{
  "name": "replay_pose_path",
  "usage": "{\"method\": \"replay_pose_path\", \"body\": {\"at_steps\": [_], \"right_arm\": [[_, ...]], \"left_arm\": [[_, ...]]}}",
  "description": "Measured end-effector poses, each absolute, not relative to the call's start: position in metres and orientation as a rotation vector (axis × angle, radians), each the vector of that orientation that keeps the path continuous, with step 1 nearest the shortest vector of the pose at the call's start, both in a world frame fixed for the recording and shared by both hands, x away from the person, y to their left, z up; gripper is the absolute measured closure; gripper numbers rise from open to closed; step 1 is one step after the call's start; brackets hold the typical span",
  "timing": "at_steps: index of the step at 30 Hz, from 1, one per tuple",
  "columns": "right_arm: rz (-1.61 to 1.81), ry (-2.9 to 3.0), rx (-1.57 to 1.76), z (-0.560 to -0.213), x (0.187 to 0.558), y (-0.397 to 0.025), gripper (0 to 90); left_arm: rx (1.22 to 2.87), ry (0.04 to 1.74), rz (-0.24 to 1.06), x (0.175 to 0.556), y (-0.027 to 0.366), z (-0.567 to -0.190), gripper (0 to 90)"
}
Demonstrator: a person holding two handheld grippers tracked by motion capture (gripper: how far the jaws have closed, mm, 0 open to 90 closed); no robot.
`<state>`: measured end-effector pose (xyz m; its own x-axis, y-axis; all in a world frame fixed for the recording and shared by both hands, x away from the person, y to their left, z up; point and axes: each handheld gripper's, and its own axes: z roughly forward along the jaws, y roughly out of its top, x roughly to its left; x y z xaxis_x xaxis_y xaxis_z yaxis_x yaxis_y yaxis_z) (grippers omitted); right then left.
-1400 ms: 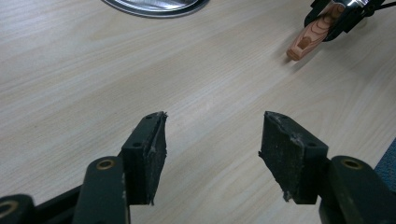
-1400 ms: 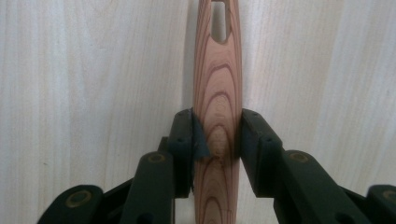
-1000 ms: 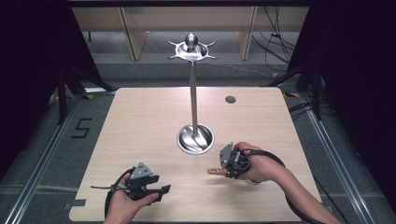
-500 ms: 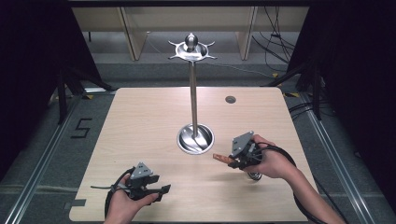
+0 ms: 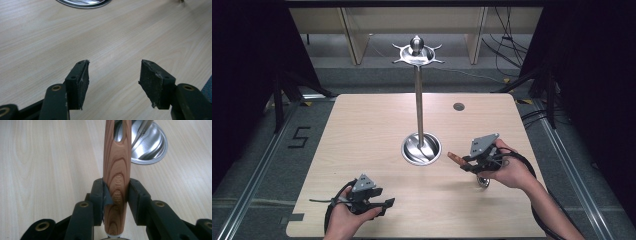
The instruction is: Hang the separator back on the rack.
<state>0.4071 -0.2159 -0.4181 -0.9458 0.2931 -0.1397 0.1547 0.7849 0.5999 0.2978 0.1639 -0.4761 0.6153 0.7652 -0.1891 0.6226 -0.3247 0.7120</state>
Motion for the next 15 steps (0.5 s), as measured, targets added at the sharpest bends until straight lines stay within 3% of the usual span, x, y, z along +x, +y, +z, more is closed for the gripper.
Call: {"method": "replay_pose_path", "body": {"at_steps": [15], "right_arm": [[1.076, 2.666, 0.406, -0.402, 0.414, -0.231, 68.6]], "left_arm": [[2.05, 1.087, 0.234, 0.299, 0.164, -0.477, 39.6]]}}
